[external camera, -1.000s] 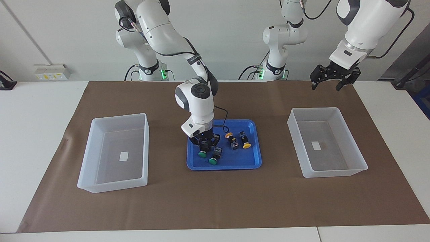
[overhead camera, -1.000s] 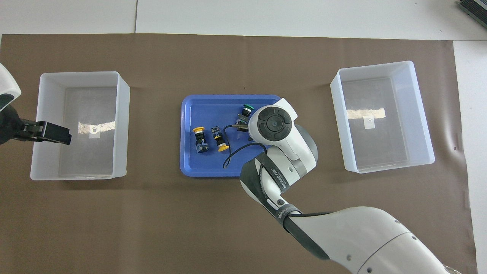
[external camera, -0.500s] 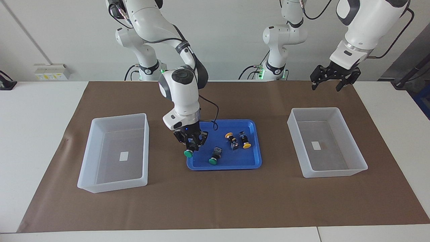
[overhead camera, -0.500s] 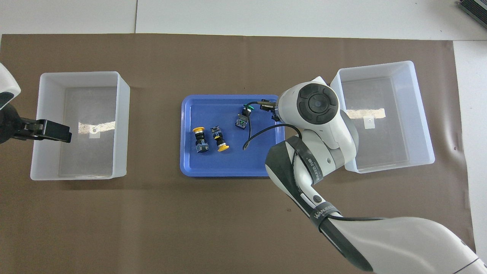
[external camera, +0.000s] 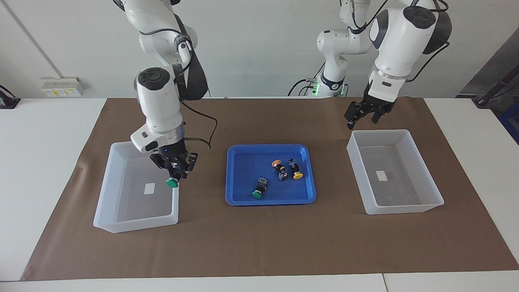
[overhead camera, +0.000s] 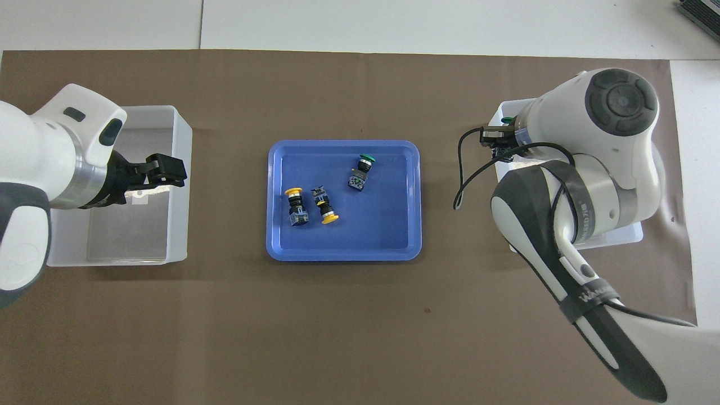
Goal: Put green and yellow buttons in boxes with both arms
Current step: 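Drop the green button in the right bin while the left gripper reaches the tray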
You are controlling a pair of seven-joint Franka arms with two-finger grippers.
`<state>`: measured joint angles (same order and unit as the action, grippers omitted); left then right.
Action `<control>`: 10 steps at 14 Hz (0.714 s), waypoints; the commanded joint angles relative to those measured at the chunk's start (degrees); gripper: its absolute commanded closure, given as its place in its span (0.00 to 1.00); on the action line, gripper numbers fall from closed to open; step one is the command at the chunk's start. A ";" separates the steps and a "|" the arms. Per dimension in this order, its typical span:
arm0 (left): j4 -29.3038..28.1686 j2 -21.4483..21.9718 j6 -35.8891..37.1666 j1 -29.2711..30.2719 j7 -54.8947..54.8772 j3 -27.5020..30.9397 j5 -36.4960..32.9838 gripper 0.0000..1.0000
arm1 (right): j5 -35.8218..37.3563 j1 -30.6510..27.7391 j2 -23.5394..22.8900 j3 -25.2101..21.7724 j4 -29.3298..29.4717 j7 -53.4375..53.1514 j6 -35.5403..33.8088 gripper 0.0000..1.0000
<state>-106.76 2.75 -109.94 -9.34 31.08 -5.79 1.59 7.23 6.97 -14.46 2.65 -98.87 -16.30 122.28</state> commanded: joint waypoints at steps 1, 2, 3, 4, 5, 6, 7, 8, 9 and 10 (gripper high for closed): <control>-4.93 -4.75 -11.82 -4.52 11.58 0.87 0.25 0.00 | -2.72 -4.49 -0.04 0.87 -0.27 10.37 -0.90 1.00; -6.69 -5.90 -16.05 -5.93 15.03 0.87 0.25 0.00 | -4.83 -6.07 -0.65 0.78 -0.28 14.76 -0.73 1.00; -9.23 -6.00 -19.66 -6.38 16.45 0.87 0.25 0.00 | -5.73 -7.65 -1.27 0.78 -0.36 18.81 -0.29 1.00; -11.26 -5.83 -22.05 -6.47 16.56 0.87 0.25 0.00 | -5.74 -8.89 -2.06 0.78 -0.36 22.15 -0.11 1.00; -12.06 -6.35 -23.98 -6.56 16.56 0.87 0.25 0.00 | -5.74 -10.21 -2.68 0.69 -0.36 24.54 0.06 1.00; -11.63 -8.70 -25.66 -7.69 17.25 0.96 0.25 0.00 | -5.74 -11.26 -3.20 0.69 -0.45 26.56 0.15 1.00; -10.93 -11.51 -26.80 -9.71 19.44 1.13 -0.18 0.00 | -5.74 -11.71 -3.82 0.69 -0.45 27.97 0.33 1.00; -10.40 -14.24 -28.99 -11.64 22.15 1.13 -0.97 0.00 | -5.74 -11.97 -4.61 0.69 -0.45 28.86 1.02 1.00; -10.22 -15.22 -29.27 -12.53 23.49 1.13 -2.37 0.00 | -5.65 -12.41 -5.49 0.60 -0.45 30.26 2.51 1.00; -10.22 -15.67 -29.28 -13.15 24.11 1.13 -3.25 0.00 | -5.47 -12.94 -6.19 0.60 -0.19 31.67 4.00 1.00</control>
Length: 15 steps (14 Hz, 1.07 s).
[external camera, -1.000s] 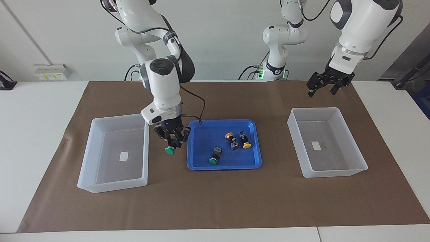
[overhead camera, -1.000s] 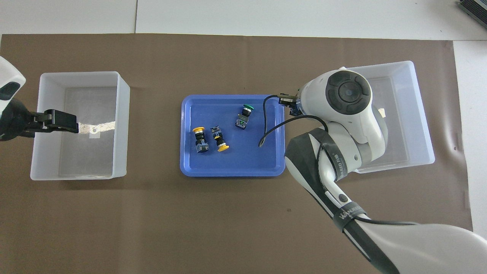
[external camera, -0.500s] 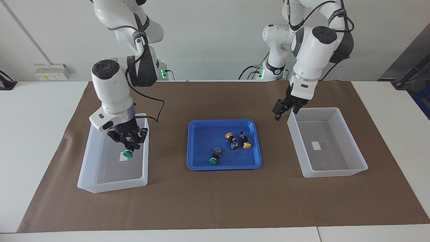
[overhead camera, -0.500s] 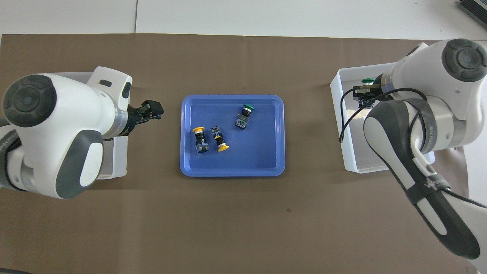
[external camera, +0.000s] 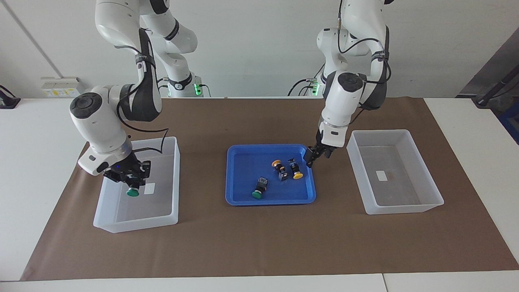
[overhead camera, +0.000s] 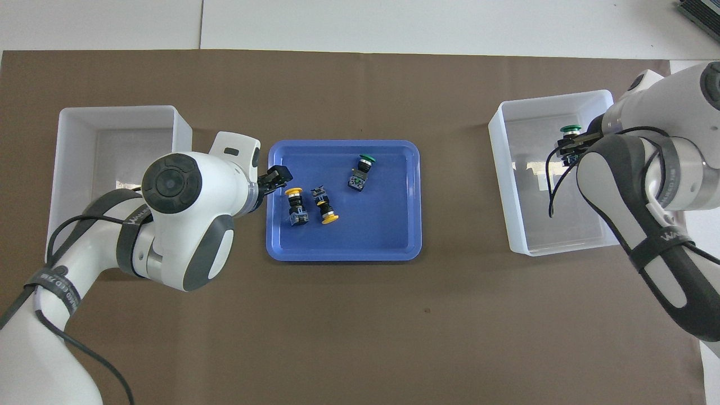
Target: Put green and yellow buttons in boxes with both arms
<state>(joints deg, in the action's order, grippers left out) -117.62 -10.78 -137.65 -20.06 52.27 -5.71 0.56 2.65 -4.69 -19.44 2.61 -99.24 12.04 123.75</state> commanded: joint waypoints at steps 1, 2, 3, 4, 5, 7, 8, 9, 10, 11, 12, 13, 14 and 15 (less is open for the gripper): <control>0.72 -3.53 -1.74 -3.40 4.06 1.14 -2.41 0.00 | -0.72 -2.16 -2.34 0.65 0.45 4.21 3.86 1.00; 0.90 -3.98 -1.92 -4.10 4.85 1.14 -2.49 0.00 | -0.54 -2.87 -3.57 0.73 0.80 4.91 5.53 1.00; 0.90 -4.77 -2.01 -4.28 5.30 1.14 -2.93 0.00 | -0.63 -3.13 -4.46 0.73 1.32 5.09 6.33 1.00; 1.07 -4.95 -2.01 -4.29 5.91 1.14 -3.20 0.00 | -0.54 -3.14 -5.42 0.73 1.94 5.09 6.42 1.00; 1.07 -4.95 -2.10 -4.37 6.00 1.05 -3.46 0.00 | -0.54 -3.40 -6.74 0.73 3.16 5.09 6.42 1.00; 0.99 -5.22 -2.10 -5.33 6.27 1.14 -3.64 0.00 | -0.45 -3.57 -8.68 0.73 5.19 5.10 6.33 1.00; 1.07 -6.00 -2.18 -5.43 6.27 1.14 -3.72 0.00 | -0.54 -3.58 -9.55 0.73 5.37 5.09 6.42 1.00; 1.16 -6.27 -2.18 -5.69 6.36 1.14 -4.25 0.00 | -0.45 -3.58 -10.35 0.73 5.37 5.01 6.42 1.00; 1.16 -6.27 -2.19 -5.78 6.36 1.14 -4.51 0.00 | -0.54 -3.66 -10.88 0.73 5.46 5.09 6.51 1.00; 1.16 -6.36 -2.19 -5.78 6.36 1.14 -4.52 0.00 | -0.45 -3.58 -11.06 0.73 6.16 5.09 6.51 1.00; 1.16 -6.36 -2.19 -5.78 6.27 1.14 -4.52 0.00 | -0.62 -3.31 -11.41 0.73 6.51 5.09 7.03 1.00; 1.25 -6.36 -2.19 -5.87 6.27 1.14 -4.52 0.00 | -0.89 -3.05 -11.84 0.73 6.51 5.09 8.69 1.00; 1.60 -6.45 -2.10 -5.78 6.36 1.14 -4.52 0.00 | -0.98 -3.31 -11.94 0.82 6.08 5.27 10.53 1.00; 2.12 -6.45 -1.66 -5.78 6.36 1.14 -4.52 0.00 | -1.06 -3.14 -11.94 0.73 5.90 5.53 10.73 1.00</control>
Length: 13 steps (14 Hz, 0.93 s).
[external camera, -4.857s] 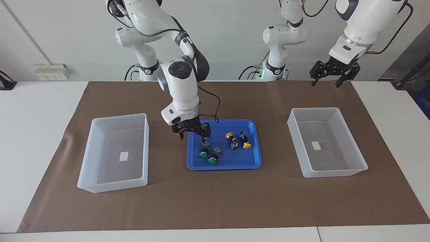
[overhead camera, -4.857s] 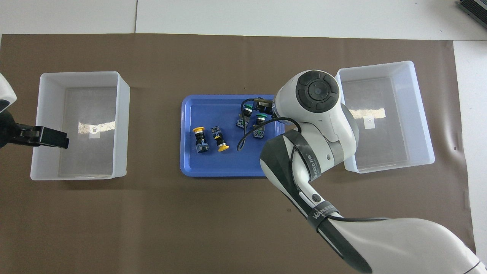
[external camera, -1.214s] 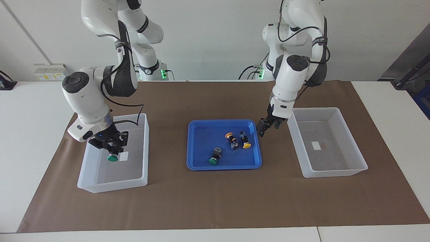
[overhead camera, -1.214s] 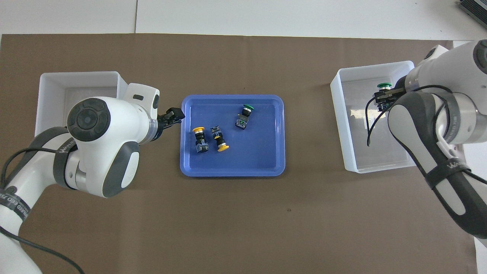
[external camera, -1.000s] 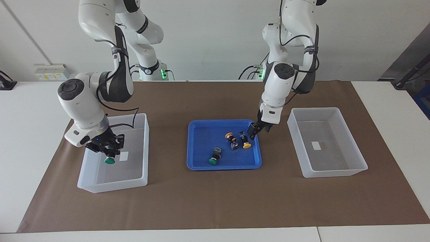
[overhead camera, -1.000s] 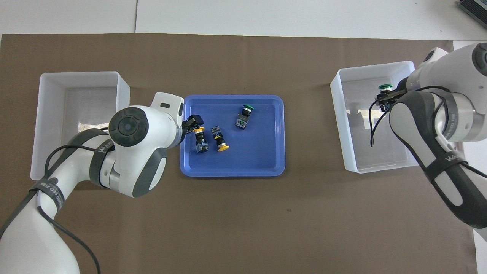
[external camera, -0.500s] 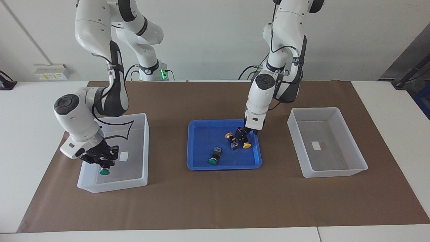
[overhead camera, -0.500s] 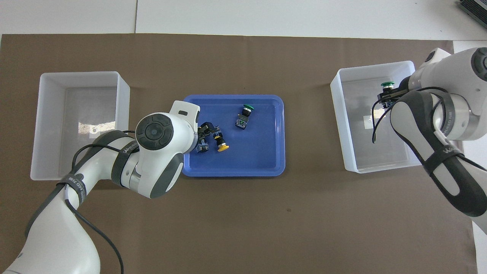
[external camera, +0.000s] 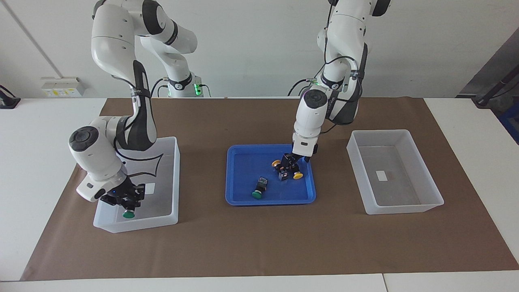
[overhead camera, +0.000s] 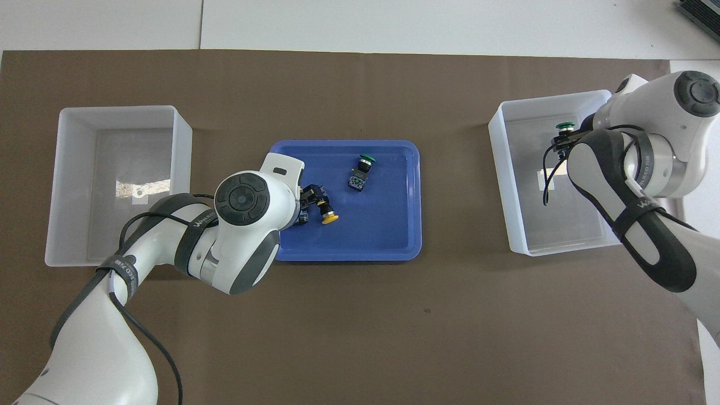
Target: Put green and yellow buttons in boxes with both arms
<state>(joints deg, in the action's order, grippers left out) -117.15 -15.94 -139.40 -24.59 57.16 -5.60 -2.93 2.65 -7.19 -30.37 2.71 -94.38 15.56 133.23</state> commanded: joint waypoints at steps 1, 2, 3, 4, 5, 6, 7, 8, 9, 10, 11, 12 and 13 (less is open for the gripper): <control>2.88 -1.55 0.88 -1.17 1.46 1.03 -1.02 0.07 | -1.15 -0.46 -0.92 0.72 0.61 2.02 1.41 1.00; 4.02 -2.07 1.93 -1.17 1.55 1.12 -1.02 0.18 | -1.15 -0.37 -0.92 0.72 0.34 2.02 1.15 0.93; 4.38 -2.16 2.37 -1.17 1.55 1.12 -1.02 0.27 | -1.15 -0.37 -0.92 0.72 0.17 2.02 0.98 0.82; 4.30 -2.16 2.29 -1.08 1.55 1.03 -1.11 0.30 | -1.15 -0.37 -0.92 0.64 -0.10 2.02 0.89 0.76; 3.78 -2.16 1.94 -1.17 1.55 1.03 -1.28 0.30 | -1.15 -0.28 -0.83 0.72 -0.36 2.10 0.71 0.70; 3.60 -2.16 1.85 -1.17 1.55 1.03 -2.07 0.31 | -1.15 -0.28 -0.83 0.72 -0.36 2.54 0.71 0.65; 3.42 -2.16 1.68 -1.17 1.55 1.03 -2.25 0.32 | -1.15 -0.28 -0.65 0.64 -0.36 3.33 0.71 0.59; 3.33 -2.16 1.59 -1.17 1.55 1.03 -2.25 0.32 | -1.15 -0.37 -0.48 0.63 -0.36 3.51 0.62 0.56; 3.33 -2.34 1.59 -1.25 1.55 1.03 -2.25 0.32 | -1.15 -0.37 -0.30 0.72 -0.45 3.51 0.54 0.55; 3.33 -2.77 1.41 -1.25 1.55 1.03 -2.25 0.32 | -1.15 -0.37 0.13 0.72 -0.71 3.42 0.54 0.54; 3.16 -2.87 1.32 -1.34 1.55 1.03 -2.34 0.32 | -1.24 -0.28 0.31 0.72 -0.71 3.34 0.45 0.46; 2.98 -2.87 1.24 -1.34 1.55 1.03 -2.34 0.32 | -1.24 -0.20 0.66 0.72 -0.71 2.81 0.45 0.25; 2.98 -2.87 1.15 -1.34 1.55 1.03 -2.43 0.32 | -1.24 -0.19 0.84 0.72 -0.71 2.81 0.45 0.24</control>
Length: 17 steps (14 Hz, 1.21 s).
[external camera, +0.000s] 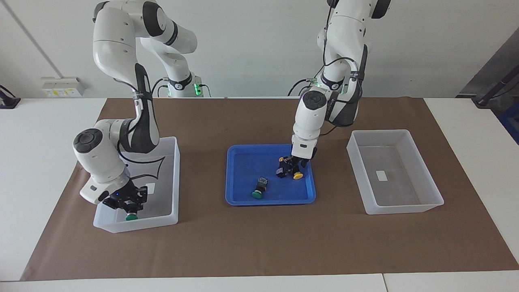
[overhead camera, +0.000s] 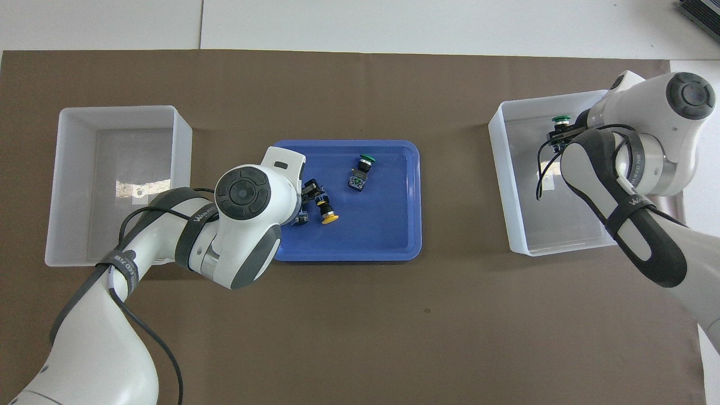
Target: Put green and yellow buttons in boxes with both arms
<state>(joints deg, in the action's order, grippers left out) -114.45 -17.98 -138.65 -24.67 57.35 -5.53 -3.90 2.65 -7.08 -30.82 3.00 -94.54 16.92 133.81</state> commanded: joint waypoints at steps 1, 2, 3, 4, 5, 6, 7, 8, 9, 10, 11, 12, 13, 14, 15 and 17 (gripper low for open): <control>-0.07 -0.83 -0.12 -1.26 1.36 0.96 -1.64 0.32 | -1.24 -0.31 1.63 0.42 -0.55 1.45 -0.13 0.24; -0.16 -0.83 -0.39 -1.26 1.36 0.96 -1.64 0.32 | -1.24 -0.31 2.16 0.42 -0.55 1.19 -0.22 0.24; -0.16 -0.83 -0.48 -1.26 1.36 0.96 -1.64 0.32 | -1.24 -0.22 3.03 0.42 -0.55 0.49 -0.39 0.23; -0.16 -0.83 -0.48 -1.26 1.36 0.96 -1.64 0.33 | -1.33 -0.22 4.09 0.68 -0.55 -0.82 -1.53 0.17; -0.16 -0.83 -0.48 -1.26 1.36 0.87 -1.64 0.44 | -1.33 0.04 5.58 0.77 -0.38 -3.36 -3.10 0.13; -0.07 -0.83 -0.39 -1.26 1.27 0.87 -1.64 0.77 | -1.33 0.83 7.33 1.47 -0.47 -6.69 -4.08 0.01; 0.10 -0.92 -0.30 -1.17 1.10 0.87 -1.64 1.00 | -1.33 1.53 8.83 1.65 -0.47 -8.99 -5.65 0.00; 0.80 -0.92 0.65 -1.25 1.01 0.96 -1.64 1.00 | -1.33 2.06 10.32 1.91 -0.47 -11.27 -7.50 0.00; 1.85 -0.74 2.32 -1.17 0.92 0.87 -1.64 1.00 | -1.33 3.11 11.73 1.92 -0.47 -14.08 -9.43 0.00; 2.91 -0.05 4.94 -1.08 0.75 0.87 -1.64 1.00 | -1.33 3.99 12.79 1.92 -0.38 -16.46 -10.75 0.00; 4.48 1.44 8.28 -0.47 0.40 0.69 -1.64 1.00 | -1.33 4.26 13.41 2.00 -0.20 -18.39 -11.72 0.00; 5.81 3.63 11.70 -0.12 -0.22 0.95 -1.64 1.00 | -1.41 5.14 13.50 2.79 0.06 -20.24 -12.34 0.00; 7.12 5.57 15.22 1.54 -0.40 0.87 -1.64 1.00 | -1.33 6.54 13.50 3.06 0.15 -24.61 -11.65 0.00; 8.44 7.33 18.13 2.78 -1.44 0.78 -1.12 1.00 | -1.15 8.99 13.33 3.06 0.06 -30.92 -10.95 0.00; 9.33 8.56 20.76 4.61 -3.37 0.69 -0.85 1.00 | -0.54 10.75 13.15 3.06 0.06 -36.11 -10.86 0.00; 13.27 9.36 26.91 9.27 -10.81 0.86 1.86 1.00 | -0.19 15.40 12.36 2.97 0.06 -44.83 -9.81 0.00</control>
<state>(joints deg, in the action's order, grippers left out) -103.68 -9.61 -116.64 -19.36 52.59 -4.48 -4.02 2.41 5.32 -17.71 5.68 -94.25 -20.84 122.37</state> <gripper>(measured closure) 0.670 0.000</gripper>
